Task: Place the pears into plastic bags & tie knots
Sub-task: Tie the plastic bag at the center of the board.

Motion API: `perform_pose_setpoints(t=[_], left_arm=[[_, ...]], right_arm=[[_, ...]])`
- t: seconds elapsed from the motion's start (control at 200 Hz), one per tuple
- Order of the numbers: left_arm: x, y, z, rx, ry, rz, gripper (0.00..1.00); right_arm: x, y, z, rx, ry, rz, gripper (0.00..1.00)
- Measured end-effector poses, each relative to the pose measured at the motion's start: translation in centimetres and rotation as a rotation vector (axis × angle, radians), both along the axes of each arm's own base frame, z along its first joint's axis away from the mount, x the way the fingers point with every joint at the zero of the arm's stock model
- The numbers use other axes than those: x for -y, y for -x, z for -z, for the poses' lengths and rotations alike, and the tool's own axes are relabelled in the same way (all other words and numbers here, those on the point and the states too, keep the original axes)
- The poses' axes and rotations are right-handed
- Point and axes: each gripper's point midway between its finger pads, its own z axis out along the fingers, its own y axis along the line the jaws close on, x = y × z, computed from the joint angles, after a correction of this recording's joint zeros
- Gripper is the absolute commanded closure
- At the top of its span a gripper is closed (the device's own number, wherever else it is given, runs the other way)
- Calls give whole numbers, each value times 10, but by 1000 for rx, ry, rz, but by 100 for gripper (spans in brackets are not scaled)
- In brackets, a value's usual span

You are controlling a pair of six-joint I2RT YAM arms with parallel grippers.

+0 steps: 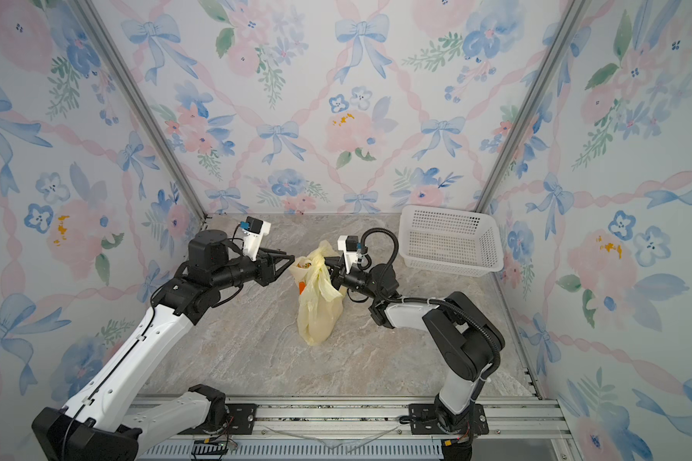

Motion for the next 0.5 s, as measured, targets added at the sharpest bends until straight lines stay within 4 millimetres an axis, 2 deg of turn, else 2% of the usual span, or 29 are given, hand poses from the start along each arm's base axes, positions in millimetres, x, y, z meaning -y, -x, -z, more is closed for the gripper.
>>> perform_pose_setpoints(t=[0.06,0.165,0.275,0.365,0.5], left_arm=[[4,-6,19,-50,-21,18,77],[11,-7,42,-112,-39,61,77],[15,-4,48,-134,-37,94,78],[19,-1,50,-136,-30,133,67],[24,1,55,-147,-34,158,67]], right_arm=[[-3,2,5,-7,10,-15,97],[-6,2,15,-30,31,-24,97],[-7,1,21,-47,47,-23,97],[-7,0,24,-45,58,-20,98],[-10,2,35,-56,97,-38,99]])
